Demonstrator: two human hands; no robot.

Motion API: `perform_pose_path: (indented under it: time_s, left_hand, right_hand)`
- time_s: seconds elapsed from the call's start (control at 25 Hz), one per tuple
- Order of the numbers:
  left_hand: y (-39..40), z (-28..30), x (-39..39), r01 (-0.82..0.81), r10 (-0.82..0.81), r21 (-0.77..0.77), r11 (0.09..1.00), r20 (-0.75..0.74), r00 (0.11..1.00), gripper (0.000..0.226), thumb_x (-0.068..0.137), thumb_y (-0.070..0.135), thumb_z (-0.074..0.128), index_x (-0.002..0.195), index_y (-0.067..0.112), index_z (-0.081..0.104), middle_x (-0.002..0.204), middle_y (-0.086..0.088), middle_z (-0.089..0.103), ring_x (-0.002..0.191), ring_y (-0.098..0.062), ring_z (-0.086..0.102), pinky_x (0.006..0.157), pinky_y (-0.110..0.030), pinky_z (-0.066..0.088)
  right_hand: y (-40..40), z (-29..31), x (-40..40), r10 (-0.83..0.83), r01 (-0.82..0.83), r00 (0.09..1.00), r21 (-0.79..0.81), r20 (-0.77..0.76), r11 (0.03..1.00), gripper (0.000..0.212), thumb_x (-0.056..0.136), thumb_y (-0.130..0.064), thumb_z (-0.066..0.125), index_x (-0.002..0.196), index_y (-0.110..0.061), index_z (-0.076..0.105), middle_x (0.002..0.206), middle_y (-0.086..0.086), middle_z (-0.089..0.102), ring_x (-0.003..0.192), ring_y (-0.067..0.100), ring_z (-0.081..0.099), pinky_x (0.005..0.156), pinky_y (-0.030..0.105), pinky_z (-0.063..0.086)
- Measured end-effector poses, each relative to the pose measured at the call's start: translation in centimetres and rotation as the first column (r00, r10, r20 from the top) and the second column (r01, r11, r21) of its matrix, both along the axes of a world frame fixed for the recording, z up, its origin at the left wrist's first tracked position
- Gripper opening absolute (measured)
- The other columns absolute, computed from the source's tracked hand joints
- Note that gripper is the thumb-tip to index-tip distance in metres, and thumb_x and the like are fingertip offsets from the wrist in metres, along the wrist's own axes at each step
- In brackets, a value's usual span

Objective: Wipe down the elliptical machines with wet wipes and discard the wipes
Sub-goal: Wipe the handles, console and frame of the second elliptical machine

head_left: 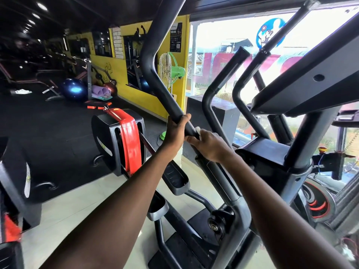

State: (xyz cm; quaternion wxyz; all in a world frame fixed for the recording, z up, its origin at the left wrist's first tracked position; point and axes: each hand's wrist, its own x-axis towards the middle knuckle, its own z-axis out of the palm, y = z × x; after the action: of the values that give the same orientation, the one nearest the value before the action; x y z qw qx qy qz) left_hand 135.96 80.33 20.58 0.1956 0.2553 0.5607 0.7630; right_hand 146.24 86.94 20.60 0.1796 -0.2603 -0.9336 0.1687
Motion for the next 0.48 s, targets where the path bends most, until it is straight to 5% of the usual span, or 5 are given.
perform_pose_path:
  time_s: [0.08, 0.2, 0.28, 0.48]
  left_hand:
    - [-0.1, 0.0, 0.2, 0.007, -0.007, 0.011, 1.0, 0.034, 0.999, 0.028, 0.095, 0.024, 0.057, 0.12, 0.016, 0.047, 0.091, 0.002, 0.058, 0.081, -0.01, 0.058, 0.061, -0.018, 0.05]
    - [-0.1, -0.1, 0.3, 0.061, -0.064, 0.033, 0.998, 0.107, 0.992, 0.027, 0.095, 0.028, 0.058, 0.119, 0.015, 0.055, 0.092, 0.002, 0.063, 0.084, -0.013, 0.061, 0.063, -0.022, 0.049]
    - [-0.1, -0.3, 0.2, 0.096, -0.1, 0.032, 0.995, 0.139, 0.985, 0.026, 0.094, 0.031, 0.058, 0.117, 0.018, 0.058, 0.096, 0.002, 0.066, 0.087, -0.013, 0.063, 0.066, -0.026, 0.049]
    - [-0.2, 0.0, 0.3, 0.056, -0.053, -0.02, 0.998, 0.104, 0.993, 0.022, 0.095, 0.033, 0.056, 0.113, 0.02, 0.057, 0.092, 0.005, 0.062, 0.082, -0.006, 0.058, 0.07, -0.027, 0.046]
  right_hand:
    - [0.0, 0.7, -0.4, 0.002, -0.001, 1.0, -0.068, 0.016, 0.998, 0.042, 0.091, -0.057, 0.051, 0.106, -0.017, 0.052, 0.1, 0.012, 0.064, 0.091, 0.031, 0.062, 0.077, 0.039, 0.048]
    - [-3.1, -1.6, -1.0, 0.033, -0.009, 0.992, 0.191, -0.123, 0.982, 0.064, 0.093, -0.036, 0.052, 0.145, -0.009, 0.025, 0.136, 0.015, 0.044, 0.117, 0.033, 0.05, 0.09, 0.043, 0.044]
    - [-4.2, -3.0, -0.8, 0.033, 0.01, 0.992, 0.349, -0.119, 0.937, 0.081, 0.091, -0.033, 0.053, 0.151, -0.006, 0.006, 0.147, 0.013, 0.03, 0.128, 0.031, 0.04, 0.1, 0.043, 0.04]
    - [-1.8, 0.6, -2.4, 0.068, -0.047, 0.995, 0.253, -0.076, 0.966, 0.062, 0.089, -0.035, 0.062, 0.133, -0.006, 0.03, 0.12, 0.012, 0.053, 0.1, 0.029, 0.06, 0.075, 0.038, 0.049]
